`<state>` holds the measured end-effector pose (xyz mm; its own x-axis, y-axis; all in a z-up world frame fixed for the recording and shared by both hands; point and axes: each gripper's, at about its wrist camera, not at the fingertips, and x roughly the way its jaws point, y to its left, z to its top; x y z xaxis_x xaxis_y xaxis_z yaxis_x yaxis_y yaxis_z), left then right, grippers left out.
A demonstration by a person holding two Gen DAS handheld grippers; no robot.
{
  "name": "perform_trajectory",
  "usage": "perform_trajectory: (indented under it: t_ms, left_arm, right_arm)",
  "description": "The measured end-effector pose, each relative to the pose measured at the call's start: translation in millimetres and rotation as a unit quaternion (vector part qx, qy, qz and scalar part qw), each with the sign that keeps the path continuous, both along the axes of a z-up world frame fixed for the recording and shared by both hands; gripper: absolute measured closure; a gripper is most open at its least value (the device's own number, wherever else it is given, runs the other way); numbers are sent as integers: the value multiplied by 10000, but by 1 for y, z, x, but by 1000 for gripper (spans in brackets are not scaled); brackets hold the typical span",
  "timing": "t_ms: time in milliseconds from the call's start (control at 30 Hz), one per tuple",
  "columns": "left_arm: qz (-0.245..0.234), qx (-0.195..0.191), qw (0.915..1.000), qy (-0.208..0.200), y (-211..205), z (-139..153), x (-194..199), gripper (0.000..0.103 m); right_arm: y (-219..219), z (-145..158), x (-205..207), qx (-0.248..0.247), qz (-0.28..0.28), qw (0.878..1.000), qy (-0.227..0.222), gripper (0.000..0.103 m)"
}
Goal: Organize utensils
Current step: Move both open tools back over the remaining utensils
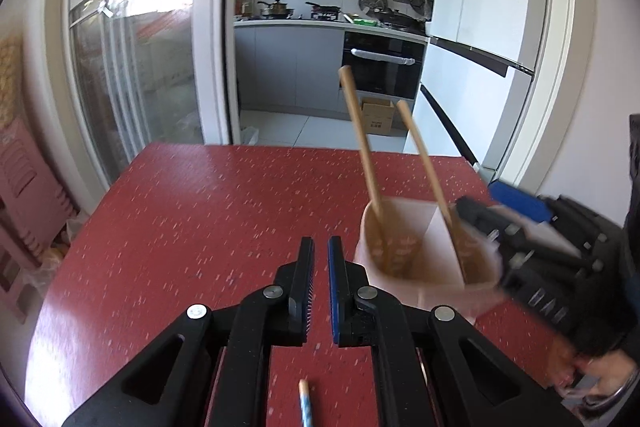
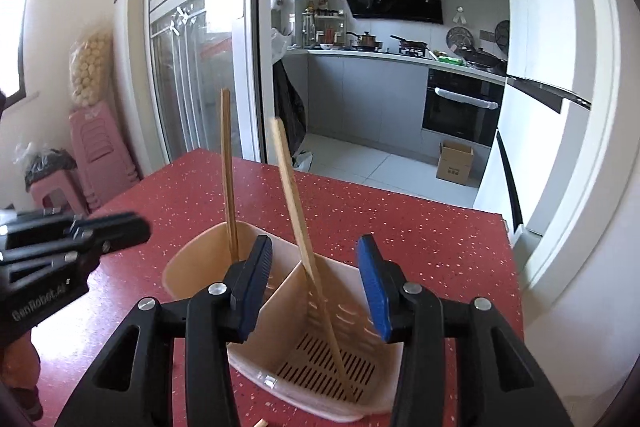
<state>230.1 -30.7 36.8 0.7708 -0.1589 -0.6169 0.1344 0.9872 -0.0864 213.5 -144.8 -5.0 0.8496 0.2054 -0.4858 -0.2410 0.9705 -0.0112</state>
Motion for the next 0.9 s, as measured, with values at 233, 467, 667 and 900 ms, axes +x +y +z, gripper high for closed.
perform_trajectory:
  t_ms: [233,467,667,900]
  left_arm:
    - [27,-44,9997,254,24,-20,-49,67]
    - [175,-166,9969,755,53,-57,-97,4]
    - [542,-174,9948,844,73,-76,-127,0]
    - [588,310,9921,1064,82,-101,-145,0]
  right_arm:
    - [-8,8,-46,288,-89,9991,301,42]
    - [-26,-25,-95,806,-362,9893,1159,38]
    - [-43,-71,-123,1034,-715,9729,1939,38]
    - [-38,-95,-144,705,-805,9659,2357,38]
